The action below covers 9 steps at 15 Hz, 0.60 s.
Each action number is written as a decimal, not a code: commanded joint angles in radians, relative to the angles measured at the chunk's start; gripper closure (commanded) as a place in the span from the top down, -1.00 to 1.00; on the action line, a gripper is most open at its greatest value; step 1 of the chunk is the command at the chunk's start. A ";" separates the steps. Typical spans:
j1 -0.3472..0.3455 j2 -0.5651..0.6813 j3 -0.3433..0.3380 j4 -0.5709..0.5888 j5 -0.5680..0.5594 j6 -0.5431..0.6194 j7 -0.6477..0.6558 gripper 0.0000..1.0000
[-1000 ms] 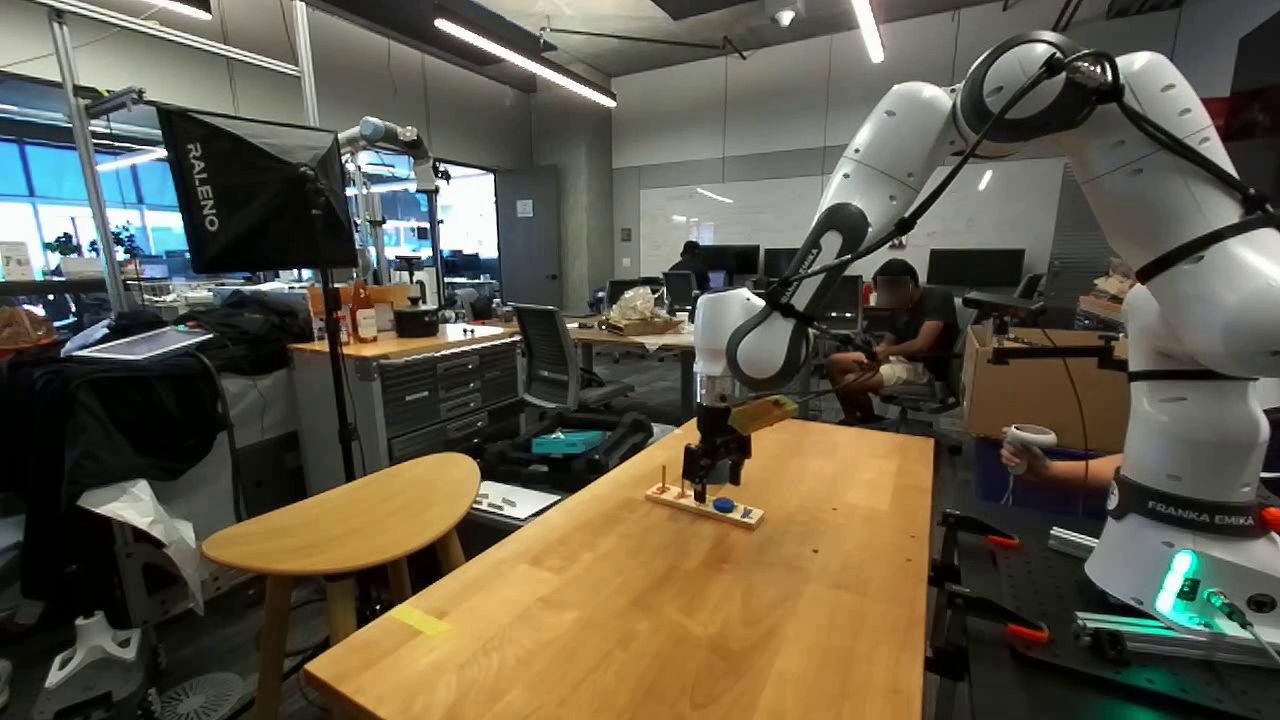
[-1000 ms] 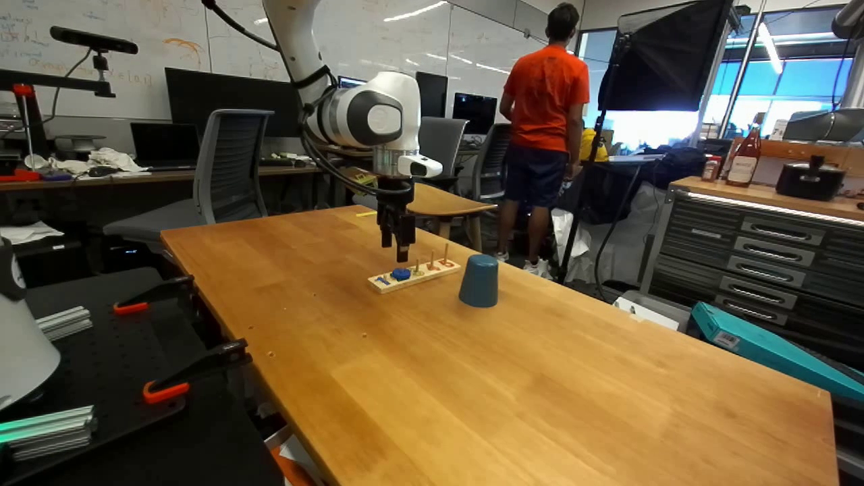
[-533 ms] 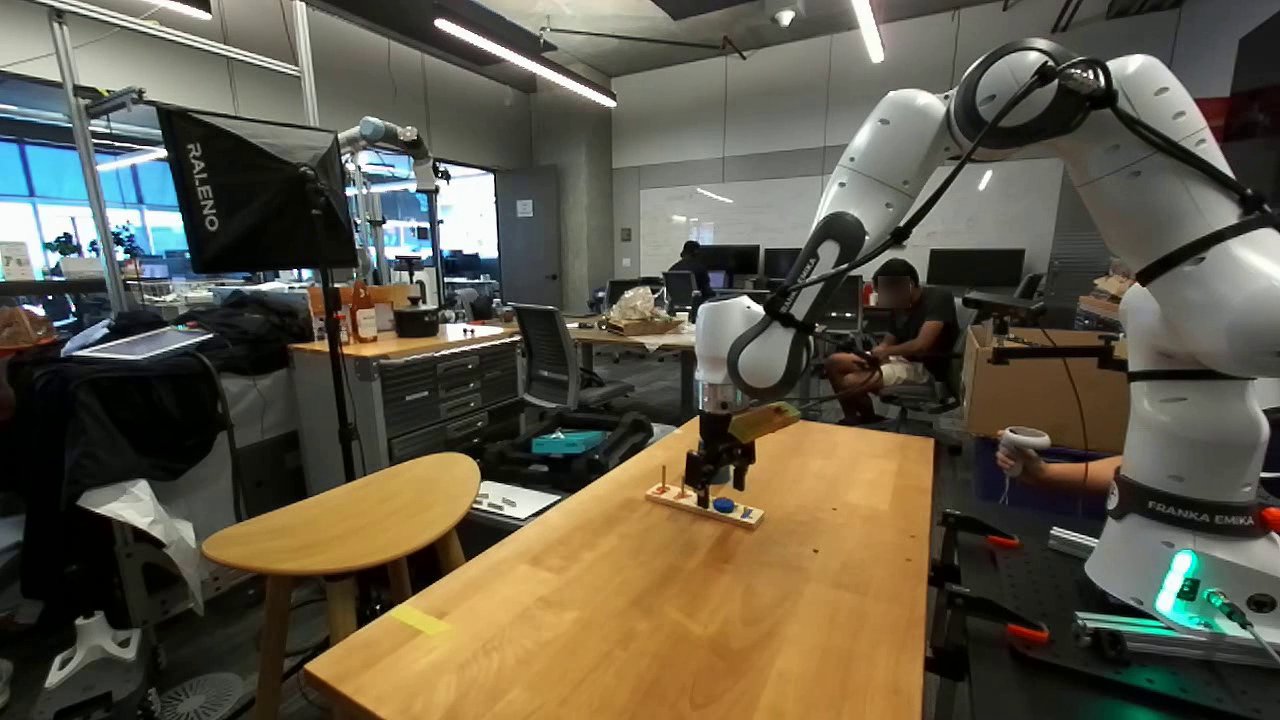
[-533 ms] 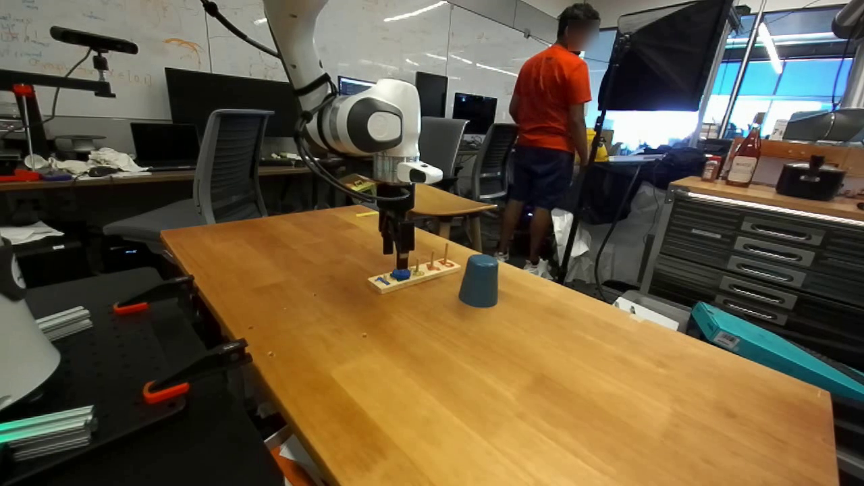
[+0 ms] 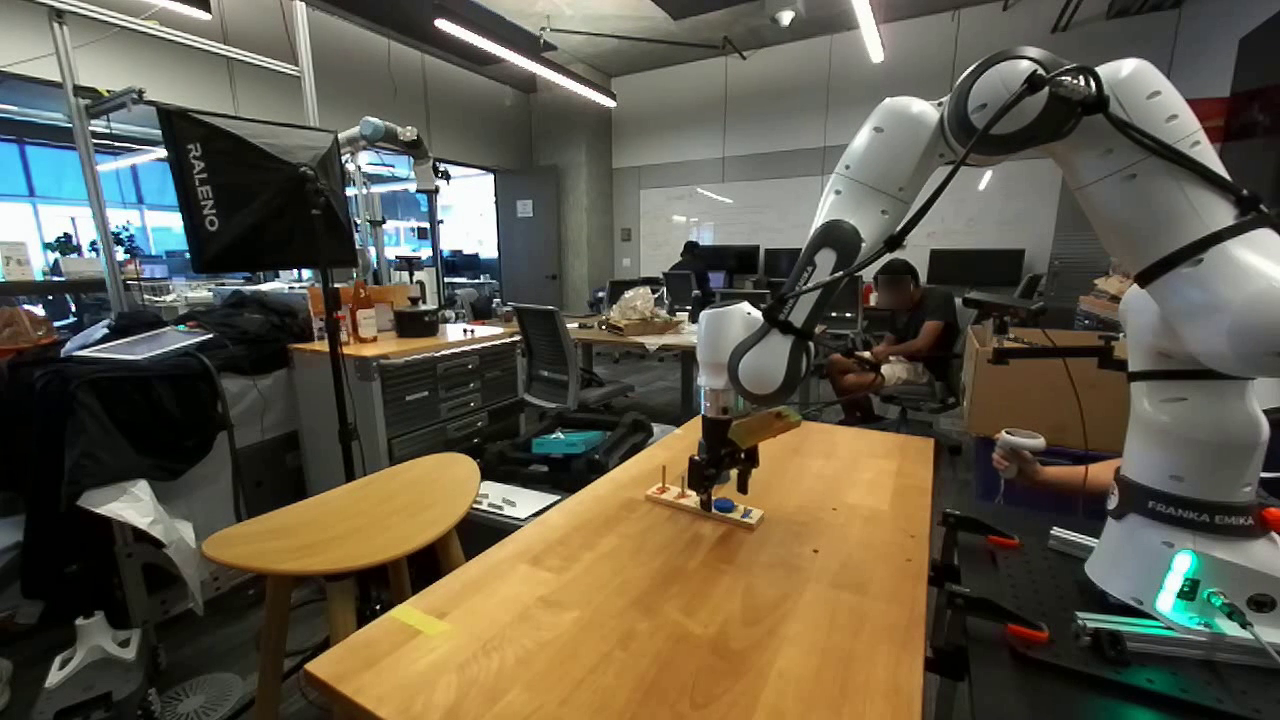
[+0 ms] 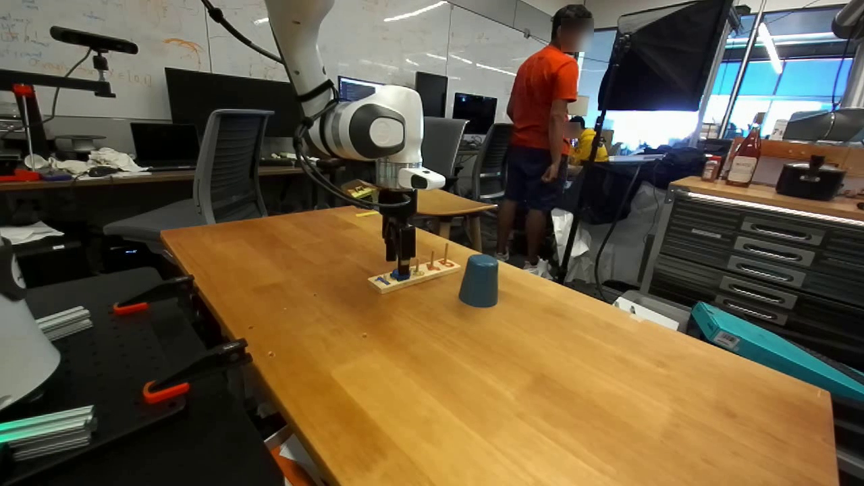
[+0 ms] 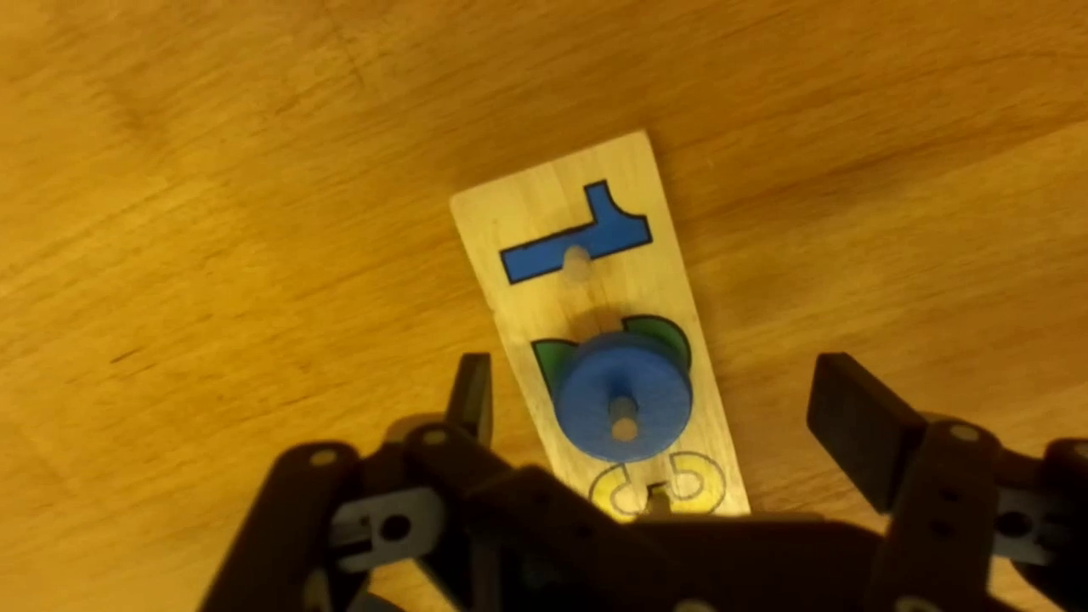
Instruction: Take the blue ring off the wooden stand and place it on the table
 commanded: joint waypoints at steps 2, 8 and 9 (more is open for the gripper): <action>0.034 0.039 -0.032 0.040 -0.012 0.021 0.046 0.12; 0.034 0.049 -0.040 0.050 -0.011 0.027 0.057 -0.64; 0.031 0.047 -0.038 0.049 -0.008 0.024 0.053 -0.64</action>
